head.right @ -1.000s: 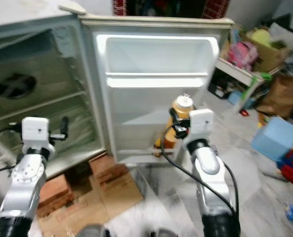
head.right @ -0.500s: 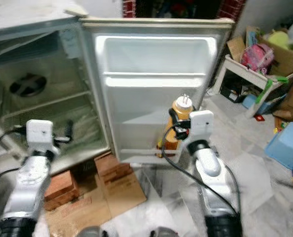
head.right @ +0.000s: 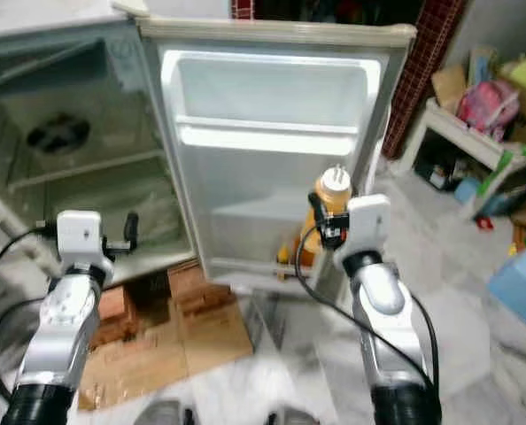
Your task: Restocking fridge
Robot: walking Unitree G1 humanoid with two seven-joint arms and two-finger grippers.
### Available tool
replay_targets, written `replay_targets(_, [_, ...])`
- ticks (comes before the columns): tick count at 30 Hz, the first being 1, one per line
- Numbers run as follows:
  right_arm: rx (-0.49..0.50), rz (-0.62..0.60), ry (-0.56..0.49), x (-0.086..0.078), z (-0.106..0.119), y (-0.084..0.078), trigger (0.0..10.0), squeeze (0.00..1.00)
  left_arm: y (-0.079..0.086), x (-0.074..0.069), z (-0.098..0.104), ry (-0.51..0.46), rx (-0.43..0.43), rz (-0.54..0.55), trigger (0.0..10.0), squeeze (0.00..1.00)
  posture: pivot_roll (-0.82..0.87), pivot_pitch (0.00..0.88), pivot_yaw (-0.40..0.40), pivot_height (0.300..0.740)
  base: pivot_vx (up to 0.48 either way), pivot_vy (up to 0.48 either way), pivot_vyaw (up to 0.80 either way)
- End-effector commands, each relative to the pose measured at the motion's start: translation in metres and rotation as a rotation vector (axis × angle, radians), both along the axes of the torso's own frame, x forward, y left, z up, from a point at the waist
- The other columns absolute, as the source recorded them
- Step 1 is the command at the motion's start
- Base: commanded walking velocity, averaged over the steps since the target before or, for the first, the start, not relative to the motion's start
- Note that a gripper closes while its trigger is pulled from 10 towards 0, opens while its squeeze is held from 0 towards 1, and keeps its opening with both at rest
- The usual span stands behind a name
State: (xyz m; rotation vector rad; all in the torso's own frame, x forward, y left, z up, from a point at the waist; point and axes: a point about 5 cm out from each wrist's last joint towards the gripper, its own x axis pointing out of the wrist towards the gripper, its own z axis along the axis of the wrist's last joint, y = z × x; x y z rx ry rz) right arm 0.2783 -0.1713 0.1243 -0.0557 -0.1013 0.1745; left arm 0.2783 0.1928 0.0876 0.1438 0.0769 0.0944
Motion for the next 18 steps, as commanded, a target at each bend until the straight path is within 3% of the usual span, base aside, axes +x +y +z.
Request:
replay_targets(1, [0.007, 0.024, -0.035, 0.0013, 0.0075, 0.0055, 10.0, 0.0, 0.0051, 0.0005, 0.0014, -0.003, -0.003, 0.016, 10.0, 0.0, 0.06, 0.0, -0.018, 0.74, 0.33, 0.0, 0.0])
replay_targets(10, [0.017, 0.037, -0.027, -0.0004, 0.0054, 0.007, 10.0, 0.0, 0.0045, 0.001, 0.0013, 0.0, -0.014, 0.013, 10.0, 0.0, 0.06, 0.0, -0.017, 0.74, 0.392, 0.0, 0.0])
replay_targets(16, [0.019, 0.053, -0.022, -0.0001, 0.0045, 0.0082, 10.0, 0.0, 0.0042, 0.0014, -0.0007, 0.015, -0.028, 0.022, 10.0, 0.0, 0.06, 0.0, -0.019, 0.74, 0.359, 0.315, 0.0])
replay_targets(18, [0.021, 0.058, -0.02, 0.0, 0.0041, 0.0088, 10.0, 0.0, 0.0044, 0.0016, -0.001, 0.015, -0.035, 0.028, 10.0, 0.0, 0.06, 0.0, -0.02, 0.74, 0.0, 0.42, 0.0])
